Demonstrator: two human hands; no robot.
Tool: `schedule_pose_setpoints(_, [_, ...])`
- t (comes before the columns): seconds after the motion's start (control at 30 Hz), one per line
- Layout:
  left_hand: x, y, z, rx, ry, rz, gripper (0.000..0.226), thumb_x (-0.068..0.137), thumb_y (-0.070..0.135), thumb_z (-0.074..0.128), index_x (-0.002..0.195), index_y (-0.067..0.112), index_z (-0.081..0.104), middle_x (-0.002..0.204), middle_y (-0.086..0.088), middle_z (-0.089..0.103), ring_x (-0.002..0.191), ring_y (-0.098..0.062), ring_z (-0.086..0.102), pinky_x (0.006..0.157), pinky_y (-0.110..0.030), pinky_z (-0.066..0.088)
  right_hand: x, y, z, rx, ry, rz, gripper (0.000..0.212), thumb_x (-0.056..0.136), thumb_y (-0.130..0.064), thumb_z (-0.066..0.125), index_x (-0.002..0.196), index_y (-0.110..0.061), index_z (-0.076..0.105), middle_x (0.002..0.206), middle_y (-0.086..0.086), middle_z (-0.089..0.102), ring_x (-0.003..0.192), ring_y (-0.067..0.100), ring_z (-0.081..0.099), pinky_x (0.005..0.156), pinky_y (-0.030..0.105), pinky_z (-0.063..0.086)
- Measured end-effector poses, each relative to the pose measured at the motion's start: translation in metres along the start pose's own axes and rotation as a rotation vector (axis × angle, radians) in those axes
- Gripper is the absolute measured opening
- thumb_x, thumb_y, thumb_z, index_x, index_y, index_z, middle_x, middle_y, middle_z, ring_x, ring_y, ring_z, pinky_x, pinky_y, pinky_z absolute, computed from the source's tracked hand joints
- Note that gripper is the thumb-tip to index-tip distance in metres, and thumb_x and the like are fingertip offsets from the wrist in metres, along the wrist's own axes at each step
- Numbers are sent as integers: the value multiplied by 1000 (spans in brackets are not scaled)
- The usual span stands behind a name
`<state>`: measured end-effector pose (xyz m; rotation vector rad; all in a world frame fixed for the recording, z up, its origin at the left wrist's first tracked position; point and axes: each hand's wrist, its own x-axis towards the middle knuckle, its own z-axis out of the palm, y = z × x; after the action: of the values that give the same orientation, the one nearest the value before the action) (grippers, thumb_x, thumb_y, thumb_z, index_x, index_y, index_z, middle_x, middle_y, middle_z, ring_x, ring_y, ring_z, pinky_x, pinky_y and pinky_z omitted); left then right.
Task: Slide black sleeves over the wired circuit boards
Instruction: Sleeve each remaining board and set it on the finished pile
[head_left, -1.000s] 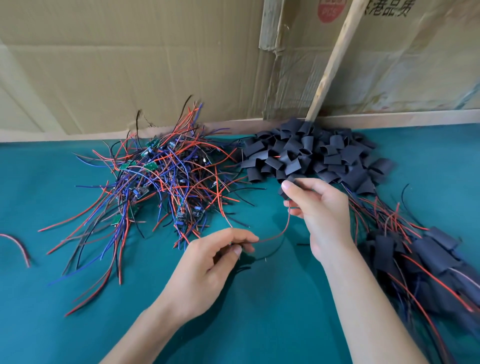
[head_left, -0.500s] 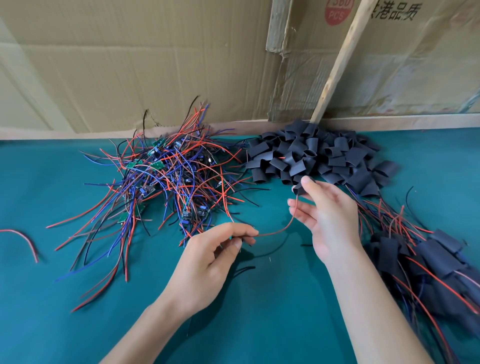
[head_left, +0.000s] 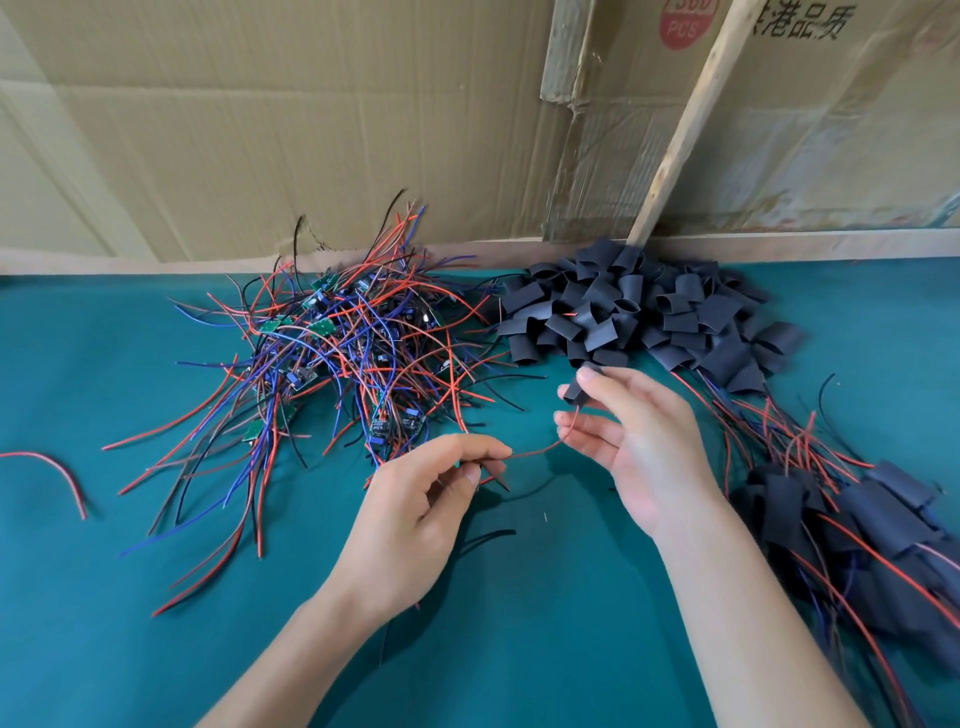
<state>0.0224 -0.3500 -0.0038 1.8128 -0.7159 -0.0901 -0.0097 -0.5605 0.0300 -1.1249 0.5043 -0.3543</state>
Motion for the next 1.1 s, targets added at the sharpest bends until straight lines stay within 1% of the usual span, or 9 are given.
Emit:
schedule_pose_setpoints(0.1, [1, 0, 0, 15, 66, 8, 32, 98, 10, 53, 114, 32, 71, 104, 13, 73, 93, -12, 67, 80, -21, 53, -3, 6, 9, 37, -106, 92, 19, 86, -21, 79, 96, -7, 71, 99, 17, 77, 75, 28, 74, 66, 30, 61])
schedule_pose_setpoints(0.2, [1, 0, -1, 4, 129, -4, 30, 98, 7, 61, 112, 32, 70, 104, 14, 73, 82, -14, 69, 77, -23, 56, -7, 14, 21, 61, -177, 128, 20, 85, -22, 78, 95, -6, 71, 100, 17, 78, 81, 26, 76, 70, 29, 62])
schedule_pose_setpoints(0.37, [2, 1, 2, -113, 196, -115, 27, 93, 6, 72, 105, 30, 67, 99, 12, 73, 70, -17, 72, 67, -21, 56, -18, 34, 40, -181, -221, -25, 13, 90, -11, 78, 101, -5, 73, 89, 11, 78, 81, 23, 74, 83, 43, 64])
schedule_pose_setpoints(0.53, [6, -2, 1, -326, 223, -230, 24, 90, -2, 72, 102, 18, 69, 94, -3, 75, 78, -21, 76, 65, -24, 57, -21, 40, 45, -258, -161, -141, 8, 87, -10, 80, 94, -11, 75, 82, 6, 78, 75, 16, 73, 71, 33, 63])
schedule_pose_setpoints(0.67, [7, -1, 0, -429, 185, -233, 23, 90, -7, 68, 102, 13, 72, 88, -2, 76, 78, -18, 76, 70, -21, 57, -21, 39, 43, -208, -152, -144, 10, 87, -10, 81, 94, -10, 75, 84, 8, 79, 75, 18, 74, 68, 29, 61])
schedule_pose_setpoints(0.8, [7, -1, -2, -439, 232, -217, 20, 87, -2, 76, 94, 16, 73, 87, -2, 76, 75, -18, 75, 65, -21, 57, -24, 40, 45, -224, -155, -165, 10, 86, -16, 83, 91, -13, 75, 83, 7, 79, 71, 16, 73, 65, 25, 59])
schedule_pose_setpoints(0.87, [7, -1, -2, -432, 235, -213, 18, 85, 3, 79, 92, 18, 73, 88, -4, 76, 76, -20, 76, 62, -23, 57, -24, 40, 46, -255, -161, -188, 13, 85, -19, 84, 92, -14, 75, 83, 6, 80, 73, 17, 75, 66, 26, 60])
schedule_pose_setpoints(1.0, [7, -1, -1, -452, 194, -205, 14, 90, 3, 74, 97, 11, 65, 90, 4, 72, 84, -25, 77, 65, -25, 59, -26, 39, 46, -290, -178, -197, 17, 81, -29, 82, 92, -19, 74, 83, 7, 79, 73, 26, 76, 74, 44, 63])
schedule_pose_setpoints(1.1, [6, 0, 2, -555, 164, -224, 16, 90, 6, 72, 93, 2, 57, 88, -1, 67, 84, -27, 77, 68, -27, 59, -28, 40, 48, -253, -202, -178, 12, 83, -26, 80, 90, -18, 74, 77, 9, 78, 61, 21, 70, 58, 32, 58])
